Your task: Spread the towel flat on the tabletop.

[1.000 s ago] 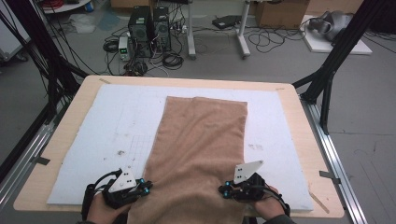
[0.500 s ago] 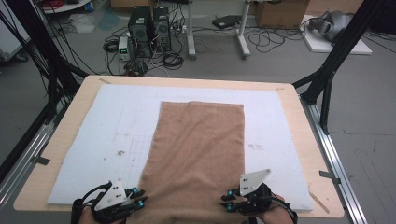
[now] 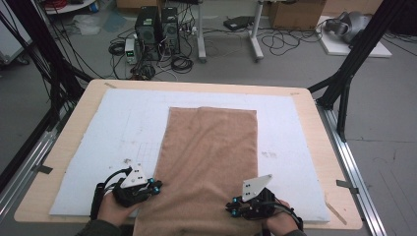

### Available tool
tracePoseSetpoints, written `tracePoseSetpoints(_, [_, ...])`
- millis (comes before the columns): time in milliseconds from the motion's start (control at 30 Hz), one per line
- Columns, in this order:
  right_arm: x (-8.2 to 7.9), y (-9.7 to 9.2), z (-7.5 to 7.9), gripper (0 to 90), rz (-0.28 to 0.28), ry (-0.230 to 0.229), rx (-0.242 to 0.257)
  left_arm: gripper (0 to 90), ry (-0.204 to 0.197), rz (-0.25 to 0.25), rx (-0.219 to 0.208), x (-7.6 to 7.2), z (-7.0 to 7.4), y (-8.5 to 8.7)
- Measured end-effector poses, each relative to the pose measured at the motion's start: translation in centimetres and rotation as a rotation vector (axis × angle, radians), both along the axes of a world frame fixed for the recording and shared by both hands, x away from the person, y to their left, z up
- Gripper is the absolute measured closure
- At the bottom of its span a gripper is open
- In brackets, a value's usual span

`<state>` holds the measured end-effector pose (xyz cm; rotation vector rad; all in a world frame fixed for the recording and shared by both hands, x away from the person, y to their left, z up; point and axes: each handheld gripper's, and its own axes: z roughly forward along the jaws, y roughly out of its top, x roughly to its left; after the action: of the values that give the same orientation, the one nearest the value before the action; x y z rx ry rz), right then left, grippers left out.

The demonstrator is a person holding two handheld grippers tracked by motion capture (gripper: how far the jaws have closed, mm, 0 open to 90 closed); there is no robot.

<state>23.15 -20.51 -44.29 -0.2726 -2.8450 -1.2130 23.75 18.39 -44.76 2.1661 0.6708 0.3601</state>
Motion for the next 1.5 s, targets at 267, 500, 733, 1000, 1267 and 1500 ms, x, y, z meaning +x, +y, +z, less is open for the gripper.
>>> tracePoseSetpoints(267, [-0.7,0.2,0.1,86.9,0.041,0.019,-0.009,86.9,-0.01,0.047,-0.013,-1.8,-0.1,1.4])
tracePoseSetpoints(500, [-2.1,0.1,0.5,86.7,0.071,0.03,0.02,85.9,0.003,0.041,-0.027,-2.7,0.0,1.8])
tracePoseSetpoints(733, [-0.8,-1.5,1.4,69.2,-0.049,0.045,0.109,69.1,0.01,0.06,-0.079,-1.8,1.0,1.9])
tracePoseSetpoints(1000, [1.3,-2.5,2.3,47.4,-0.195,0.003,0.148,55.0,0.024,0.054,-0.139,0.0,1.4,1.5])
tracePoseSetpoints(1267, [3.8,-3.0,2.5,34.3,-0.284,-0.015,0.133,44.1,0.023,0.058,-0.167,1.3,2.1,1.0])
tracePoseSetpoints(1500, [6.0,-3.5,3.1,28.9,-0.325,-0.043,0.118,36.5,0.009,0.066,-0.166,3.1,3.1,0.3])
